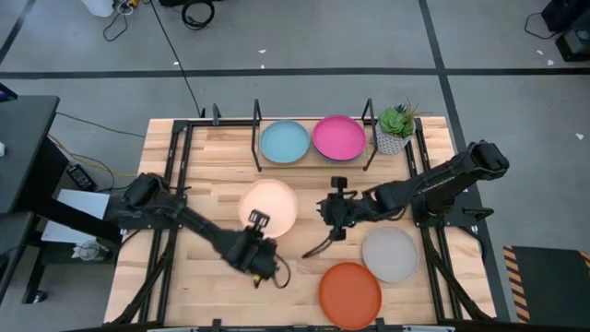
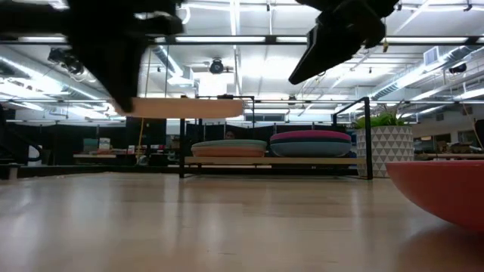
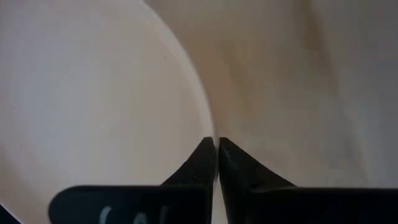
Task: Place and stack plates onto a shelf
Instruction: Stack the white plate on top of the blue plate on the shelf
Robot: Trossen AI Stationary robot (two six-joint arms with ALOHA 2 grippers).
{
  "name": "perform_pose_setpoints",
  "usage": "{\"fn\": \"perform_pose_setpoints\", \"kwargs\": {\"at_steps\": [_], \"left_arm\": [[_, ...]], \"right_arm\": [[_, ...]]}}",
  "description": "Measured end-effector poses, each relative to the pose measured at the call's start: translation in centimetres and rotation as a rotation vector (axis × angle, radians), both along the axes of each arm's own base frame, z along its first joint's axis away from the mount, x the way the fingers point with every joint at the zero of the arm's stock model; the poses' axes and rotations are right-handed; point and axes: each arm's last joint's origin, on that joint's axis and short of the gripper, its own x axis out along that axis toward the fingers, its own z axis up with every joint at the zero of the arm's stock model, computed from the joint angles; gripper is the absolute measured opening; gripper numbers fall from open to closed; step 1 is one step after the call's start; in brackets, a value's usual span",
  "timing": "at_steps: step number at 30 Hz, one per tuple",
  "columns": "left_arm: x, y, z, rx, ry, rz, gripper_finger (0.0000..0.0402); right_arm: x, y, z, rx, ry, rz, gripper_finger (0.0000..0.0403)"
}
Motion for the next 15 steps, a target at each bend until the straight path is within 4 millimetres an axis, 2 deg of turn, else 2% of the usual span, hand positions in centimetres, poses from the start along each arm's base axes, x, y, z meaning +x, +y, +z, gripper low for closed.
{"fn": "perform_pose_setpoints", "kwargs": {"at_steps": [8,15], "left_arm": [[3.3,4.5,0.6,0.009,-0.011,-0.148,0.0016],[5.4,9.7,1.5,-0.109,-0.049,-0.188,0.0016]], "right_arm": [[-1.7,2.3,-1.9,0.012,-0.010,-0.064,0.0089],[-2.4,3.5,-2.3,0.049,-0.038,-0.094,0.0089]]}}
